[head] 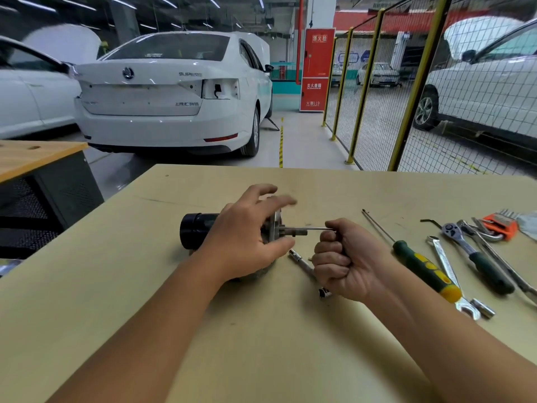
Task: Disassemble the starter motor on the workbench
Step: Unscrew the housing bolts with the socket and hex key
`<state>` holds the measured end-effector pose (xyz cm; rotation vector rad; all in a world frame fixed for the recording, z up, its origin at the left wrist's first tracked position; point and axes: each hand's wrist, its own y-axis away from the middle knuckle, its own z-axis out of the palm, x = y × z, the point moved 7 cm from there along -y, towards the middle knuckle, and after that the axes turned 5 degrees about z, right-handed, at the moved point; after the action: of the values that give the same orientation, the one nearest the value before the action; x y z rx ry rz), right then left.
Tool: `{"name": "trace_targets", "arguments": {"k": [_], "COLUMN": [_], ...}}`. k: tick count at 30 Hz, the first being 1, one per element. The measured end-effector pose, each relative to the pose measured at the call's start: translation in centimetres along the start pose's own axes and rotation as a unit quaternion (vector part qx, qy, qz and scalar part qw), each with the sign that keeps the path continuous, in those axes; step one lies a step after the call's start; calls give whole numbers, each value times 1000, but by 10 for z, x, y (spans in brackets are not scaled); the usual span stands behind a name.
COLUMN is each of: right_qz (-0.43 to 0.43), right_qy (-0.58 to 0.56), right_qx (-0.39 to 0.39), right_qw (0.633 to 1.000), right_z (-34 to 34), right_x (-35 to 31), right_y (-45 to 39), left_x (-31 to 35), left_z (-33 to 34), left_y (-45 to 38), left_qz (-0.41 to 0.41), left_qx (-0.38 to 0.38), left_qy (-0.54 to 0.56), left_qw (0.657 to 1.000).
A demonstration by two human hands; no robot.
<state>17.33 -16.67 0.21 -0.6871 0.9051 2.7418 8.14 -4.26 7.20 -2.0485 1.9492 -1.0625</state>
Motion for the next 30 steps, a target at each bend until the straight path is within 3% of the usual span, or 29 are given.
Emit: {"name": "trace_targets", "arguments": {"k": [5,7,18,22,30], "right_qz": [-4,-2,-24,-61,-126], "right_qy": [-10,-18,-27,10,99], "right_qx": [-9,-11,-15,-3,-5], "right_qw": [1000,1000,999,998,987], "right_z": [2,1,1,3,1], "right_x": [0,0,-2,-8,-16], "right_y": [-1,-1,-2,0,-1], "left_x": [-38,-43,-36,-37,-37], "left_z": [-4,-1,0,-1,-2], "left_y": [6,5,4,4,4], "left_qz": [-92,-88,-73,-99,-107], "left_qx": [-118,-119,-78,-90,-98], "left_qy": [-194,-215,-201,-130,-112], "left_qw": [969,965,974,982,983]}}
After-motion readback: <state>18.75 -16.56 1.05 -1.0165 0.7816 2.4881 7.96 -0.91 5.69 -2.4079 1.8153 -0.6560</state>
